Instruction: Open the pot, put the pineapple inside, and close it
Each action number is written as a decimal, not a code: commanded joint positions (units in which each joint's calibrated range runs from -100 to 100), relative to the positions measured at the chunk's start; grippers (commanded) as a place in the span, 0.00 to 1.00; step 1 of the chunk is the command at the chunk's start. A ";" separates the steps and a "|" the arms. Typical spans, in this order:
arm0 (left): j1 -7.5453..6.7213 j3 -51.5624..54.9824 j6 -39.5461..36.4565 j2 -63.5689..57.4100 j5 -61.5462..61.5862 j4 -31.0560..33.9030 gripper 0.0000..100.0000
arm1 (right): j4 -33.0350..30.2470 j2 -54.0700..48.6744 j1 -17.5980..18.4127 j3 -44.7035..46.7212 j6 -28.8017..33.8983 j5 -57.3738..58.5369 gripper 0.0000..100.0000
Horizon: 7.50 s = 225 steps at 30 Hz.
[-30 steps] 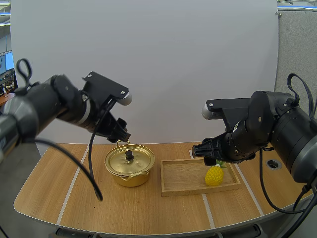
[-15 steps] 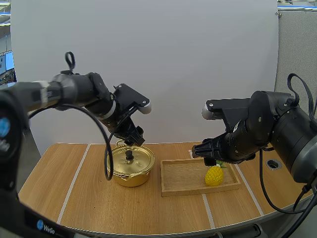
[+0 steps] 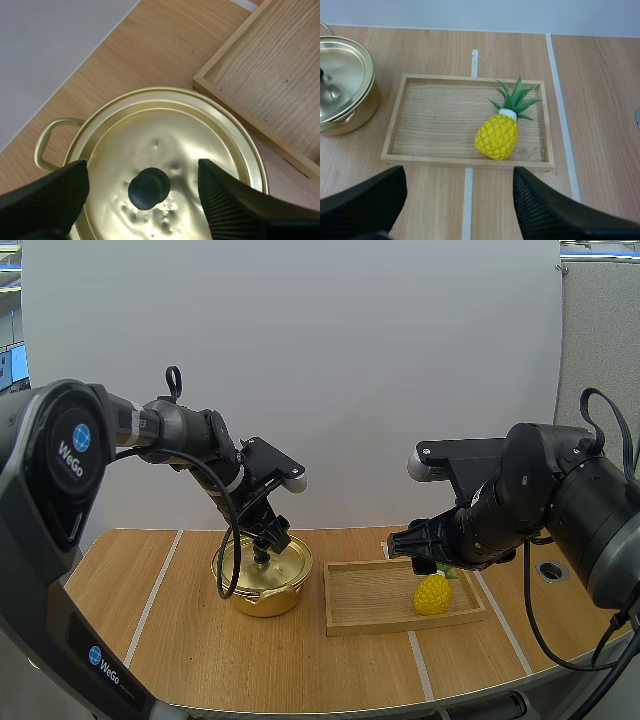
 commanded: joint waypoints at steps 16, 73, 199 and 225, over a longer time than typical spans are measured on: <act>-0.22 -0.53 -2.41 3.47 0.93 2.27 1.00 | -0.55 -0.11 -0.22 -0.30 -0.03 -0.46 1.00; -0.22 -71.02 -13.44 -22.53 -1.26 5.20 0.00 | -0.55 -0.11 -0.22 -0.30 -0.03 -0.46 1.00; -0.22 -71.02 -13.44 -22.76 -3.18 5.20 0.00 | -14.49 37.96 24.49 -24.58 18.28 -18.14 0.00; -0.22 -71.02 -13.44 -22.76 -3.18 5.20 0.00 | -14.84 69.21 26.28 -39.14 18.46 -14.37 0.00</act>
